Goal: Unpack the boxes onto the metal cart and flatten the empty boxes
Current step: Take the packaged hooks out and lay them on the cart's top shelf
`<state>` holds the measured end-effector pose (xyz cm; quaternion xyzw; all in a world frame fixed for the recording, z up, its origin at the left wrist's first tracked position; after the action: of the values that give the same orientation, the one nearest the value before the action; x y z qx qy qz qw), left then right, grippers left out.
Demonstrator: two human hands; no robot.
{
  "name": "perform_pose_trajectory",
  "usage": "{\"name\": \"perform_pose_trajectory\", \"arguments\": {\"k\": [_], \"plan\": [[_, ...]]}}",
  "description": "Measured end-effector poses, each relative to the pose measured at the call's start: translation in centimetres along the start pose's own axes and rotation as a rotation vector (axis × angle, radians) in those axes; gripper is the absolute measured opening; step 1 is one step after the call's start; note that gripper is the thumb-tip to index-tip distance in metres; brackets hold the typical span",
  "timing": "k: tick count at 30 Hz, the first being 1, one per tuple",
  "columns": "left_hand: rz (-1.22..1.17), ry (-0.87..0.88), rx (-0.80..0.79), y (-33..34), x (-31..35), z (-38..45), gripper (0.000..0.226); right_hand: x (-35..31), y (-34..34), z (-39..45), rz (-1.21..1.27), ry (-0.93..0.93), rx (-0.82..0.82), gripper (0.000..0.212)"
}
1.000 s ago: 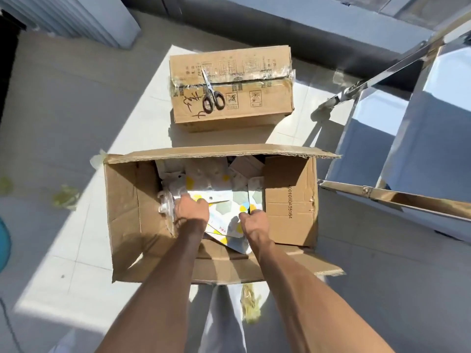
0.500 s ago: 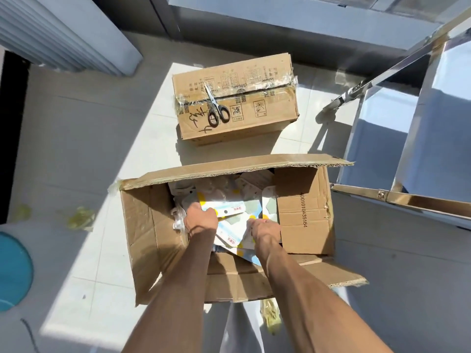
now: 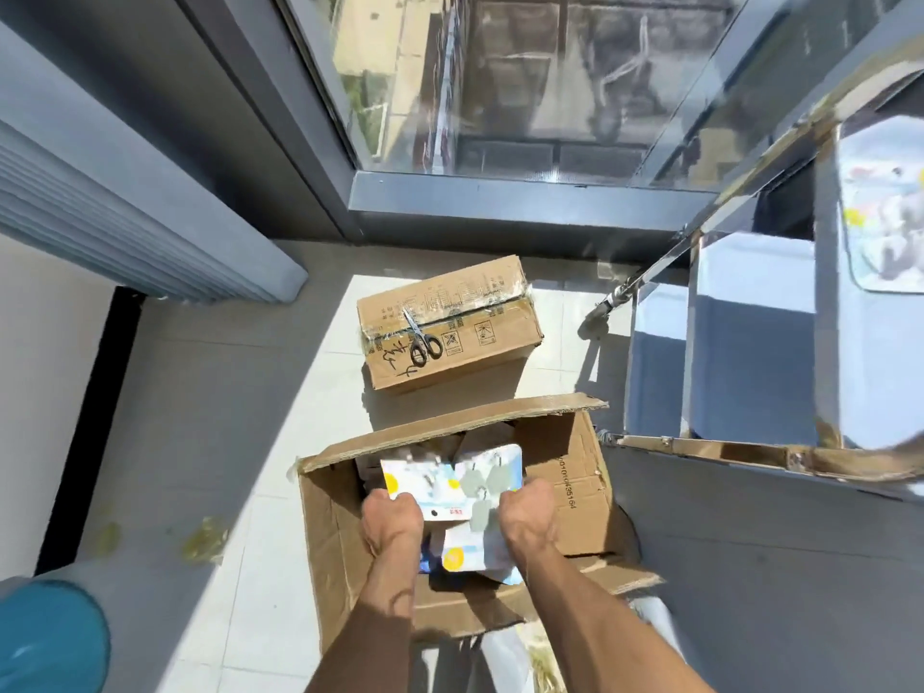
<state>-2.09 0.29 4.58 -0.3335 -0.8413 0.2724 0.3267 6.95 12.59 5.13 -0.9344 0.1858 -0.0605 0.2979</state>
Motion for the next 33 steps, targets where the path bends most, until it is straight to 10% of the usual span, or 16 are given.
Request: {"name": "perform_pose_trajectory", "arguments": {"k": [18,26,33], "plan": [[-0.354,0.473,0.211,-13.9,24.3,-29.8,0.028,-3.8,-37.1,-18.9,0.36,-0.39,0.378,0.018],[-0.459,0.72,0.164,-2.8,29.9,-45.9,0.024,2.5,-55.0,-13.2,0.573,-0.372,0.584,0.029],[-0.077,0.946,0.02,12.6,28.5,-54.8,0.03,10.6,-61.7,-2.1,0.525,-0.202,0.601,0.033]]}}
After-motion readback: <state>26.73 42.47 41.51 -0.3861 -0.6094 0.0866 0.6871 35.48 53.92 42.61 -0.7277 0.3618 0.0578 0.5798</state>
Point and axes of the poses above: each hand's wrist, its own z-axis towards the middle knuckle, its own y-axis out of the palm, x = y × z, the point moved 1 cm from there along z, towards the middle knuckle, and after that the axes turned 11 degrees about y, right-handed, at the moved point
